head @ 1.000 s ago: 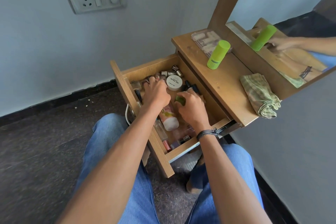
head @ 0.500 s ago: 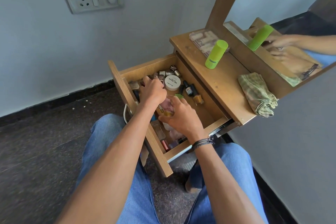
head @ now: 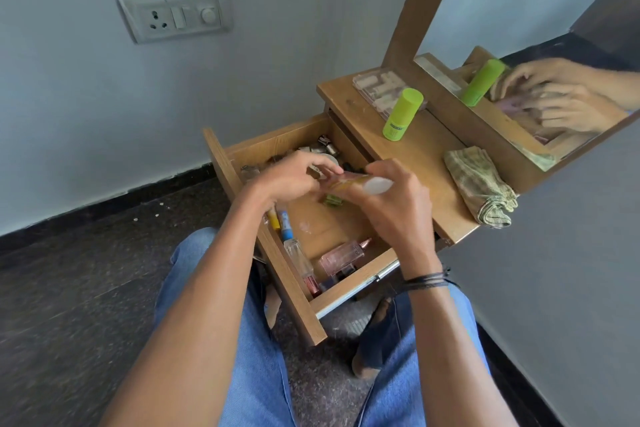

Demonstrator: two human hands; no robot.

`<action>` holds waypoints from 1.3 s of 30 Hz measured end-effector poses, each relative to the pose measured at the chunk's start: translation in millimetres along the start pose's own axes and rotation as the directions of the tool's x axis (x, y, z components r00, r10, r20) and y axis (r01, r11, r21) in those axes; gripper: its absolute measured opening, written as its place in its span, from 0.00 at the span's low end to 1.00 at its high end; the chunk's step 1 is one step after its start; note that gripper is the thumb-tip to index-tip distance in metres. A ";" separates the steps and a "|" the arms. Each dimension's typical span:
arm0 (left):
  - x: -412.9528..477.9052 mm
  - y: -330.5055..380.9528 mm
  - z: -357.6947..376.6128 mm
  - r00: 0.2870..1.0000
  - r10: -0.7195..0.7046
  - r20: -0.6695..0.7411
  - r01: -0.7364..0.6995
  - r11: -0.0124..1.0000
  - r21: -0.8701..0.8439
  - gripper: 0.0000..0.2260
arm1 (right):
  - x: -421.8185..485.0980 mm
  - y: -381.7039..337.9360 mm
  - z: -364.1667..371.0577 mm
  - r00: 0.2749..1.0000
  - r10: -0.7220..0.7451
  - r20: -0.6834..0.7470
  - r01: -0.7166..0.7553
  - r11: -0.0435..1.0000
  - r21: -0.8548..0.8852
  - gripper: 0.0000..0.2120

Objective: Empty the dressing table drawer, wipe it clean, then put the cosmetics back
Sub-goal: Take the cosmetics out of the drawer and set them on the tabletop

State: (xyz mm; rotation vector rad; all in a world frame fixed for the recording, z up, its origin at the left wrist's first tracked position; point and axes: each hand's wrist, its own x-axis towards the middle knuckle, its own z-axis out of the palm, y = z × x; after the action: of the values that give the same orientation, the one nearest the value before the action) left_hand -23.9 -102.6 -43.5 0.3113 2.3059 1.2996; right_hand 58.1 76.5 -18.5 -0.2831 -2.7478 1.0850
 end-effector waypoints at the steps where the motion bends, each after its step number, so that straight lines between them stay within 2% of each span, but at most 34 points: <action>1: -1.3 0.9 -1.1 0.994 0.057 0.090 -0.059 0.998 0.020 0.25 | 1.1 -2.1 -8.9 0.999 -0.009 -0.044 0.009 1.000 0.009 0.28; 3: -2.9 4.0 1.9 0.971 0.136 0.196 -0.144 0.989 0.030 0.30 | 3.7 -6.4 -23.4 0.991 -0.025 -0.131 0.027 0.999 0.020 0.19; 5: -1.5 8.6 10.7 0.962 0.217 0.165 -0.224 0.974 0.026 0.29 | 6.4 -9.3 -31.9 0.981 -0.022 -0.194 0.036 0.997 0.068 0.16; 8: -2.2 19.7 26.5 0.955 0.297 0.019 -0.296 0.955 -0.009 0.24 | 10.2 -12.5 -35.9 0.963 -0.029 -0.270 0.072 0.986 0.152 0.22; 10: -0.1 22.6 33.5 0.953 0.297 -0.058 -0.298 0.955 -0.005 0.22 | 12.9 -12.6 -36.3 0.955 -0.053 -0.291 0.110 0.977 0.184 0.26; 12: 1.4 23.9 36.6 0.963 0.250 -0.097 -0.255 0.966 -0.050 0.21 | 13.8 -10.9 -35.6 0.959 -0.062 -0.277 0.127 0.966 0.225 0.29; 15: 2.2 27.5 38.5 0.973 0.115 -0.199 -0.166 0.951 -0.262 0.20 | 10.0 -0.1 -30.5 0.972 -0.065 -0.225 0.127 0.953 0.274 0.28; 16: 1.4 29.6 39.2 0.972 0.066 -0.227 -0.150 0.916 -0.373 0.19 | 8.4 5.9 -28.4 0.979 -0.070 -0.191 0.121 0.956 0.268 0.27; 18: 0.1 34.2 40.2 0.973 -0.022 -0.232 -0.126 0.785 -0.606 0.16 | 5.1 16.9 -24.7 0.992 -0.091 -0.086 0.109 0.968 0.224 0.28; 21: -1.1 38.0 41.1 0.979 -0.061 -0.196 -0.108 0.659 -0.744 0.14 | 0.1 24.1 -18.6 0.988 -0.152 0.013 0.149 0.981 0.124 0.34; 25: -0.4 41.5 48.7 0.984 -0.033 -0.173 -0.109 0.661 -0.743 0.17 | -2.4 20.2 -12.5 0.987 -0.150 -0.058 0.152 0.988 0.032 0.35; 29: -3.8 46.2 47.6 0.984 0.107 -0.142 -0.177 0.663 -0.727 0.18 | 0.5 14.6 -18.3 0.959 -0.187 -0.215 0.185 0.982 -0.029 0.31; 31: -5.3 48.8 45.4 0.977 0.156 -0.148 -0.215 0.662 -0.719 0.22 | 7.7 12.6 -25.8 0.939 -0.191 -0.287 0.191 0.981 -0.030 0.31; 33: -5.1 48.9 45.0 0.972 0.136 -0.193 -0.233 0.676 -0.699 0.26 | 19.6 12.2 -36.4 0.916 -0.203 -0.346 0.208 0.978 -0.024 0.30; 36: -1.1 42.8 46.9 0.963 0.059 -0.263 -0.218 0.744 -0.632 0.21 | 45.3 16.1 -55.9 0.887 -0.186 -0.423 0.207 0.978 0.005 0.27; 39: 2.1 36.8 48.1 0.951 0.079 -0.298 -0.218 0.857 -0.468 0.19 | 67.1 20.2 -71.8 0.878 -0.128 -0.461 0.149 0.989 0.009 0.24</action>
State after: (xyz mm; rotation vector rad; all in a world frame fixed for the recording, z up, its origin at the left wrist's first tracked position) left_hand -2.7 -46.7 -34.0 0.1443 2.0762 2.0682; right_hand 12.0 154.0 25.4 -0.2886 -2.2798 0.9014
